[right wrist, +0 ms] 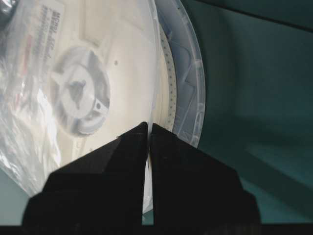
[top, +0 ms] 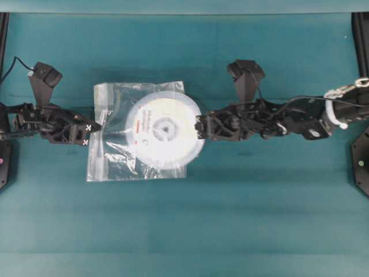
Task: Take out the reel from the clear zip bag.
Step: 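Pull the reel rightward out of the bag while the left gripper holds it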
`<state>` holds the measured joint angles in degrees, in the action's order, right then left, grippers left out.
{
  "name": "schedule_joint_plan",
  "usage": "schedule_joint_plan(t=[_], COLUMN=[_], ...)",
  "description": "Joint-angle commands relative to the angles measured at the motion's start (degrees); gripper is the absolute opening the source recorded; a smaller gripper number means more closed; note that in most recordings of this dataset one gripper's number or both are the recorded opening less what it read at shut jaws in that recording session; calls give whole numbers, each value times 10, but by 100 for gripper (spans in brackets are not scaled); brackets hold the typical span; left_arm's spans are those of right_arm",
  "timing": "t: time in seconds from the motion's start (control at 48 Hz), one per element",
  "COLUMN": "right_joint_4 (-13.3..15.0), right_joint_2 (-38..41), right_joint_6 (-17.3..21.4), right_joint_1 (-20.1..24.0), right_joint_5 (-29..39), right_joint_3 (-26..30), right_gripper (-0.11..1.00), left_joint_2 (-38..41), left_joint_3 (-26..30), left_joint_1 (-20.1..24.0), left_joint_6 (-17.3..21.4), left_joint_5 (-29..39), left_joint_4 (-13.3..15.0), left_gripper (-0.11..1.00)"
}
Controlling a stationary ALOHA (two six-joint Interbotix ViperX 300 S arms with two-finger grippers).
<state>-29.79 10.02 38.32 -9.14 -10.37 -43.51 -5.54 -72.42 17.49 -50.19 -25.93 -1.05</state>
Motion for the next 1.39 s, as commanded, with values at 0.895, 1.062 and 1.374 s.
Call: schedule_joint_plan(t=[0.895,1.062,1.374], right_joint_4=[-21,-27,-39], right_joint_2=[-113,-134,-171], right_joint_6=[5,5,4], right_joint_1=[0,0,0], right_joint_5=[-4,-4,-4], right_joint_3=[-132,-156,-196], right_gripper=[1,1,1], left_joint_2=[-1,-1,-1], left_joint_3=[4,4,4], left_joint_1=[0,0,0], left_joint_6=[1,1,1], left_joint_5=[-2,-2,-2], left_joint_4=[-2,-2,-2], left_gripper=[-1,-1,-1])
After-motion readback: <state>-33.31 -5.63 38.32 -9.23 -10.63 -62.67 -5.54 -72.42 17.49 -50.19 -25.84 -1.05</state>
